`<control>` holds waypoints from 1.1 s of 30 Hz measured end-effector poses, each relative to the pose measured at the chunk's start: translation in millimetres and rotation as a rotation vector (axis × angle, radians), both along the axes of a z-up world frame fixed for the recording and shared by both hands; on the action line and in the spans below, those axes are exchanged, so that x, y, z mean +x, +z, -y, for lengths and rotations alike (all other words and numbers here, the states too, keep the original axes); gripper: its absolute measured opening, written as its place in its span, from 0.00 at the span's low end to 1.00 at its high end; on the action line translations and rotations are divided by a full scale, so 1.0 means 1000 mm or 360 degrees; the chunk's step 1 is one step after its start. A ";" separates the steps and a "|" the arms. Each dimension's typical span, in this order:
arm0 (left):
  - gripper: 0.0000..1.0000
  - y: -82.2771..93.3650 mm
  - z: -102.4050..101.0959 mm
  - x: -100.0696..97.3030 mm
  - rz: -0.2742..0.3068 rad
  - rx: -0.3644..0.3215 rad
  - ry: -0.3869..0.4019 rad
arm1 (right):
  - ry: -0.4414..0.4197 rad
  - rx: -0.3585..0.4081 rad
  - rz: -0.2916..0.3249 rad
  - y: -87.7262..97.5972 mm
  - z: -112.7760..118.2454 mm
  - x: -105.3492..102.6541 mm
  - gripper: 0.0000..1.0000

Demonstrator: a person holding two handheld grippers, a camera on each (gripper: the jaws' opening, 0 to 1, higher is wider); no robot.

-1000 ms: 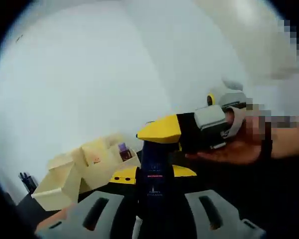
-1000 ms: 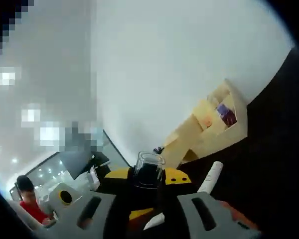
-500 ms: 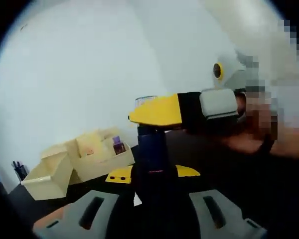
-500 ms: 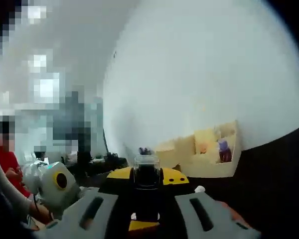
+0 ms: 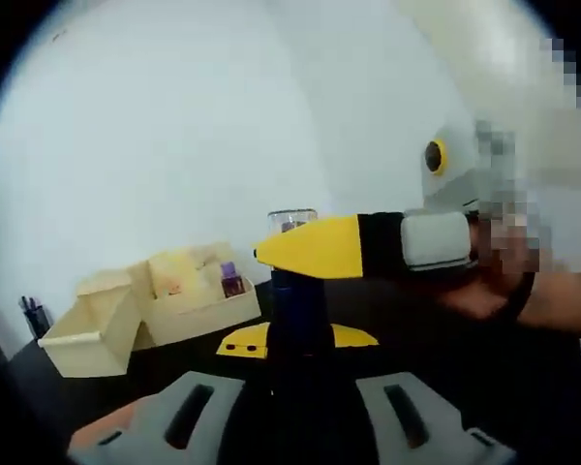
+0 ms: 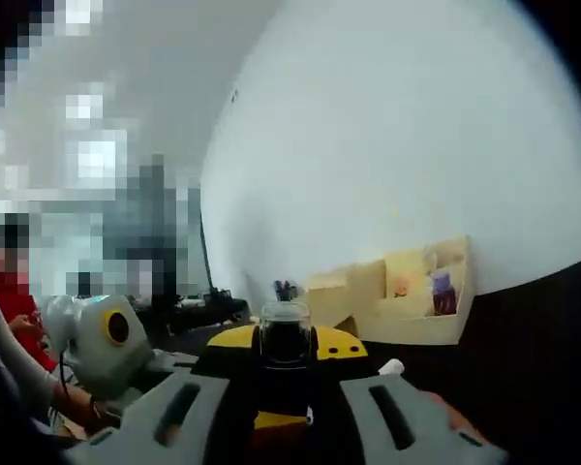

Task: Open the drawer, pick up the cosmetic bottles from the table one by one, place them into the drawer, release the gripper, close the drawer, and move the gripper away

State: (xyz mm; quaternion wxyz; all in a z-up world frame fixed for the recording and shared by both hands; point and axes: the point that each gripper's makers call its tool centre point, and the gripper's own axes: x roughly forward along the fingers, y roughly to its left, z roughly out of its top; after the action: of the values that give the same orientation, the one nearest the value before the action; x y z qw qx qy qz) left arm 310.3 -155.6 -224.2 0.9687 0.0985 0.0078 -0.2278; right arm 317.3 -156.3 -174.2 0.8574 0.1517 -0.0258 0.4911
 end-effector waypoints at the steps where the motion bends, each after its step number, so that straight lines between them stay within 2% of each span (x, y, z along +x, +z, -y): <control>1: 0.15 0.000 0.000 0.000 -0.0005 -0.0004 -0.0001 | 0.0004 0.0005 0.0004 0.000 0.000 0.000 0.17; 4: 0.15 -0.001 0.001 -0.002 -0.0006 0.0001 0.0002 | 0.0004 0.0013 0.0030 0.001 -0.001 -0.002 0.18; 6: 0.15 0.000 -0.001 -0.001 -0.0004 -0.0002 0.0006 | 0.0009 0.0061 0.0073 0.009 0.001 -0.006 0.21; 9: 0.15 0.005 -0.013 0.006 -0.0030 -0.0053 0.0023 | 0.0006 0.0132 0.0113 0.020 0.006 -0.009 0.30; 11: 0.15 0.009 -0.023 0.009 -0.0037 -0.0063 0.0049 | -0.0008 0.0175 0.0124 0.026 0.012 -0.007 0.31; 16: 0.15 0.029 -0.057 0.015 -0.0035 -0.0076 0.0131 | -0.0041 0.0228 0.0018 0.023 0.020 0.003 0.29; 19: 0.15 0.041 -0.079 0.027 -0.0080 -0.0098 0.0160 | -0.0042 0.0216 -0.0008 0.020 0.020 0.006 0.29; 27: 0.15 0.070 -0.144 0.057 -0.0229 -0.0219 0.0323 | -0.0131 -0.0017 0.0050 0.003 0.013 0.010 0.35; 29: 0.15 0.074 -0.156 0.062 -0.0237 -0.0211 0.0363 | -0.0124 -0.0056 0.0055 -0.001 0.009 0.007 0.41; 31: 0.15 0.075 -0.168 0.067 -0.0242 -0.0182 0.0419 | -0.0089 -0.0089 0.0036 -0.005 0.002 0.005 0.52; 33: 0.15 0.074 -0.178 0.071 -0.0273 -0.0156 0.0465 | -0.0081 -0.0138 0.0032 -0.010 0.001 0.005 0.56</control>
State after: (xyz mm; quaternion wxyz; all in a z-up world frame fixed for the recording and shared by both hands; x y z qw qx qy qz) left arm 381.8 22.8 -150.6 0.9909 0.0292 0.0935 -0.0922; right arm 322.3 -157.3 -184.6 0.8750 0.1089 -0.0169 0.4714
